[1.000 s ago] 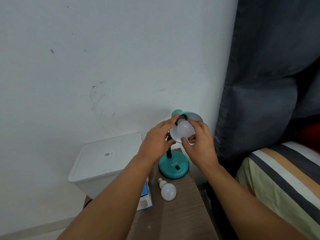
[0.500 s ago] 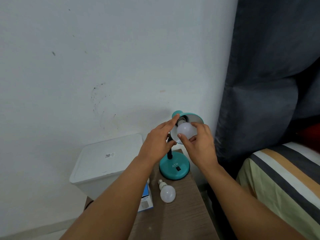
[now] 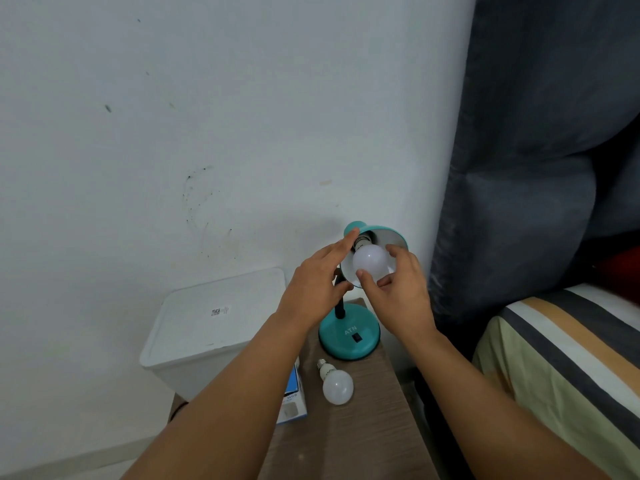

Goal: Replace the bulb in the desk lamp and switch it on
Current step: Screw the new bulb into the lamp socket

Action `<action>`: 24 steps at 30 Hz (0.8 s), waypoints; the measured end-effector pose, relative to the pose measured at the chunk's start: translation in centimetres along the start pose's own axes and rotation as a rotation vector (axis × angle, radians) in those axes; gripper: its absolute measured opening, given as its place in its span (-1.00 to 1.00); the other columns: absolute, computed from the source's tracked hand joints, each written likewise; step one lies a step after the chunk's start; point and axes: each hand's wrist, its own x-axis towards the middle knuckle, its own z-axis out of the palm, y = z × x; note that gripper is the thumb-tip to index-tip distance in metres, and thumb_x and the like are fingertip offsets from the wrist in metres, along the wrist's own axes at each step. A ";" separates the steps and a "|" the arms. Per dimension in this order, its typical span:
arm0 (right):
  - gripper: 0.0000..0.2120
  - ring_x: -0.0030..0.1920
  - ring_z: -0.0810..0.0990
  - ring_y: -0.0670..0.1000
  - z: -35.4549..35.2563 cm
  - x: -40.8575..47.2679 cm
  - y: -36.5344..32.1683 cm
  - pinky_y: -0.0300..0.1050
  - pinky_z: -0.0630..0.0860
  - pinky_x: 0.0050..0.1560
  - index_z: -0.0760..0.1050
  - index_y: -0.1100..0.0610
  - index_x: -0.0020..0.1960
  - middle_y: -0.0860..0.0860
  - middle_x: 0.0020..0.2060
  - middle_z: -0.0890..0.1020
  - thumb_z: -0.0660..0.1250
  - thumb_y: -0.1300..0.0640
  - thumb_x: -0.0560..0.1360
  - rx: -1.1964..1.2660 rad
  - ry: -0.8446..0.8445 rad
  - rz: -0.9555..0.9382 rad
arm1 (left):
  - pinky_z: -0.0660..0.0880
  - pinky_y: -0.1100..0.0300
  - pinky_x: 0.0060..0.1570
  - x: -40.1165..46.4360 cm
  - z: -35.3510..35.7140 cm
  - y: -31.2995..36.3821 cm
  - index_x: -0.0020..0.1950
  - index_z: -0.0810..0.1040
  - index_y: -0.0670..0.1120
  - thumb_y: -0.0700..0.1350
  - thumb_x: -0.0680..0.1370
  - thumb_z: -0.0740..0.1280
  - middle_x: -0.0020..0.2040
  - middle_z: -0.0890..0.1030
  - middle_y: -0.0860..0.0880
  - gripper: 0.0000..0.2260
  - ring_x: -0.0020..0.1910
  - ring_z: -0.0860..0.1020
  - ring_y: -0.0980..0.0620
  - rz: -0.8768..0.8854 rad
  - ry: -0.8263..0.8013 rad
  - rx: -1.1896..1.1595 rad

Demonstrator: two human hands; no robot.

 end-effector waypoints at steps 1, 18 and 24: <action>-0.38 -0.14 0.63 -0.06 0.0 -0.1 0.0 -0.20 0.57 -0.12 0.27 0.00 0.42 -0.02 0.26 0.43 0.45 -0.08 0.45 0.013 -0.010 -0.018 | 0.58 0.07 0.12 0.0 0.0 0.0 0.56 0.13 0.28 -0.18 0.49 0.49 0.30 0.53 0.04 -0.18 0.01 0.57 0.07 0.000 -0.001 -0.003; -0.28 0.10 0.56 0.03 -0.1 -0.3 0.3 -0.05 0.60 0.08 0.22 -0.04 0.47 0.00 0.30 0.42 0.47 -0.08 0.42 -0.079 -0.045 -0.028 | 0.56 0.08 0.17 -0.2 0.0 0.1 0.56 0.09 0.31 -0.19 0.49 0.48 0.36 0.51 0.02 -0.16 0.07 0.56 0.08 -0.016 -0.010 0.002; -0.41 0.16 0.53 0.03 0.0 -0.1 0.2 -0.19 0.47 0.04 0.33 0.04 0.40 0.00 0.29 0.44 0.40 -0.16 0.47 -0.110 -0.019 0.021 | 0.57 0.10 0.10 -0.2 0.0 0.1 0.58 0.12 0.26 -0.19 0.49 0.47 0.32 0.53 0.04 -0.18 -0.03 0.55 0.11 -0.003 -0.003 0.019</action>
